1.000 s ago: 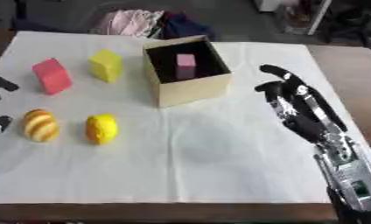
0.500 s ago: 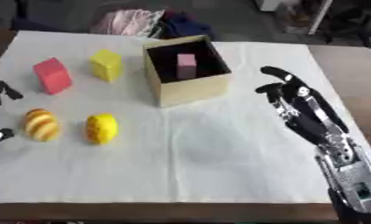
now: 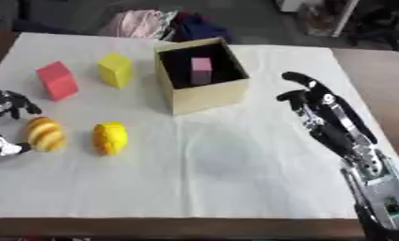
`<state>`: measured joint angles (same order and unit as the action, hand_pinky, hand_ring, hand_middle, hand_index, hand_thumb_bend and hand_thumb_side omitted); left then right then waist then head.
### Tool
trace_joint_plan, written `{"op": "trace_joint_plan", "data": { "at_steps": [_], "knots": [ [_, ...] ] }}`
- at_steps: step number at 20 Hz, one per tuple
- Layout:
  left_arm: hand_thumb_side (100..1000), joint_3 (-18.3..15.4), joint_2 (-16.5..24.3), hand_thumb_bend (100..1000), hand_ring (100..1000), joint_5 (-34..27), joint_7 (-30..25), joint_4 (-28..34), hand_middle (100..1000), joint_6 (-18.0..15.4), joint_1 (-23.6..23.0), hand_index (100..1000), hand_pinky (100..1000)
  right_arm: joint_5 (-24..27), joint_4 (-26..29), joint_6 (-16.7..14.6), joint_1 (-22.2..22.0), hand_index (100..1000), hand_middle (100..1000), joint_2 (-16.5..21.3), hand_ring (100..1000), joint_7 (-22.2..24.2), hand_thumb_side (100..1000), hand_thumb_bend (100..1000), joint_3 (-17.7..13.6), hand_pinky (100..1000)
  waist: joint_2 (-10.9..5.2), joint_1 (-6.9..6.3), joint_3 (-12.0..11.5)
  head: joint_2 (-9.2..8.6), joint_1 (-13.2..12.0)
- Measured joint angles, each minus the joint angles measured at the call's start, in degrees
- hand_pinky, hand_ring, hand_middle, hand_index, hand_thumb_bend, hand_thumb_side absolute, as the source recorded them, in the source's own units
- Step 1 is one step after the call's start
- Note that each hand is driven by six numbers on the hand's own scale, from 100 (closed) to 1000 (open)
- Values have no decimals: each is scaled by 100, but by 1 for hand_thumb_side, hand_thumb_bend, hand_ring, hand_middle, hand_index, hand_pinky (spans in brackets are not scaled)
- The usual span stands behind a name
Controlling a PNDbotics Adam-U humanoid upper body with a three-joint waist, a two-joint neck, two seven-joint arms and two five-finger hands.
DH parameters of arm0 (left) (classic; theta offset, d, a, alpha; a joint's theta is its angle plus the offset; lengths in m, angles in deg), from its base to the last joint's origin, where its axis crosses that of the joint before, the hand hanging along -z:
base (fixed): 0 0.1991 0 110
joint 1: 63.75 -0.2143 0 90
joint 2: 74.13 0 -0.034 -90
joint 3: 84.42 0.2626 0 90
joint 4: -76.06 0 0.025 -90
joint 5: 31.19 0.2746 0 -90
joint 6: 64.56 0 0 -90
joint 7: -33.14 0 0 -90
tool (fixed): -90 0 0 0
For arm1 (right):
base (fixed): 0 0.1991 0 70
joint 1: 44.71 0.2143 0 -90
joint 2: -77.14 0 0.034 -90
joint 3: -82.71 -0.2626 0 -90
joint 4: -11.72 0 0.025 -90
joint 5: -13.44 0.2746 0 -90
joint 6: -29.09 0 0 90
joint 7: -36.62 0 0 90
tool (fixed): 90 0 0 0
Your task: Pick up objects on the table and place them in the box.
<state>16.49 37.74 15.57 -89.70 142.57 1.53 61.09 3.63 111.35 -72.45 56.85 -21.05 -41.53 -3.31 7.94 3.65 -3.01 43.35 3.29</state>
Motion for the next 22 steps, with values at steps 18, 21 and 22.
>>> {"op": "trace_joint_plan", "data": {
  "at_steps": [18,21,22],
  "knots": [
    [307,71,-209,216,396,481,1205,-224,416,-103,-31,542,523,27,0,-4,3,929,907,-13,746,24,746,100,30,870,0,0,50,-1,-19],
    [296,43,-171,208,395,360,1277,-79,414,-97,-51,539,524,27,0,-4,3,929,907,-13,746,23,750,100,30,870,0,0,55,-1,-20],
    [291,29,-129,202,396,292,1280,0,415,-97,-46,541,527,27,-1,-4,3,929,907,-13,746,23,751,100,30,870,0,0,59,-1,-20]
  ]
}}
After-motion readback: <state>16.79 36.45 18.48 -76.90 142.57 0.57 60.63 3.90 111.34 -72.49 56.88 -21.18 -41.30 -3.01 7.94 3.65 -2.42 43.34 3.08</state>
